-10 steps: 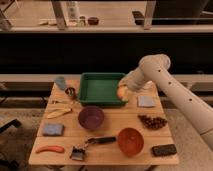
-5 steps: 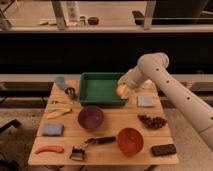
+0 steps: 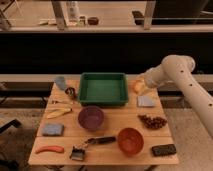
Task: Place apple in paper cup
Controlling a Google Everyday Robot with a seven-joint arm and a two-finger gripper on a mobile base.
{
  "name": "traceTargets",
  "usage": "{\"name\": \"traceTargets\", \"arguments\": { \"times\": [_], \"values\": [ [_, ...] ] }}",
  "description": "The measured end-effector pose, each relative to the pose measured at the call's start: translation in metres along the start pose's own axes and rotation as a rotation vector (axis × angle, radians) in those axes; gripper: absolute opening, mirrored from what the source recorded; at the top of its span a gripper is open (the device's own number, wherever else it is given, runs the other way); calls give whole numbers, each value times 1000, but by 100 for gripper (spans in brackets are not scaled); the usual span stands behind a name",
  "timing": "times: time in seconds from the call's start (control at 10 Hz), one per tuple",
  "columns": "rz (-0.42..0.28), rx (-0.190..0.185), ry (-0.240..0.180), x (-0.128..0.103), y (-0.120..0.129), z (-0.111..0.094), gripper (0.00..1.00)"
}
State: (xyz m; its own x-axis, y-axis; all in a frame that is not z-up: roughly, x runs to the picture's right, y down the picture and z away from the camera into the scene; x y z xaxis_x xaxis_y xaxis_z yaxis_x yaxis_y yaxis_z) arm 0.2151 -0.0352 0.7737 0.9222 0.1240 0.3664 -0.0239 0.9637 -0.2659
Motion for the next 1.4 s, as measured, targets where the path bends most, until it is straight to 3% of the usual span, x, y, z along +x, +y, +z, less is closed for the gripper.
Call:
{"name": "traceTargets", "arguments": {
  "times": [0.3, 0.7, 1.0, 1.2, 1.4],
  "values": [
    [-5, 0, -59, 23, -52, 11, 2],
    [-42, -8, -197, 42, -103, 32, 2],
    [-34, -2, -234, 69, -96, 35, 2],
    [-31, 17, -223, 83, -87, 29, 2],
    [-46, 35, -209, 83, -85, 29, 2]
  ]
}}
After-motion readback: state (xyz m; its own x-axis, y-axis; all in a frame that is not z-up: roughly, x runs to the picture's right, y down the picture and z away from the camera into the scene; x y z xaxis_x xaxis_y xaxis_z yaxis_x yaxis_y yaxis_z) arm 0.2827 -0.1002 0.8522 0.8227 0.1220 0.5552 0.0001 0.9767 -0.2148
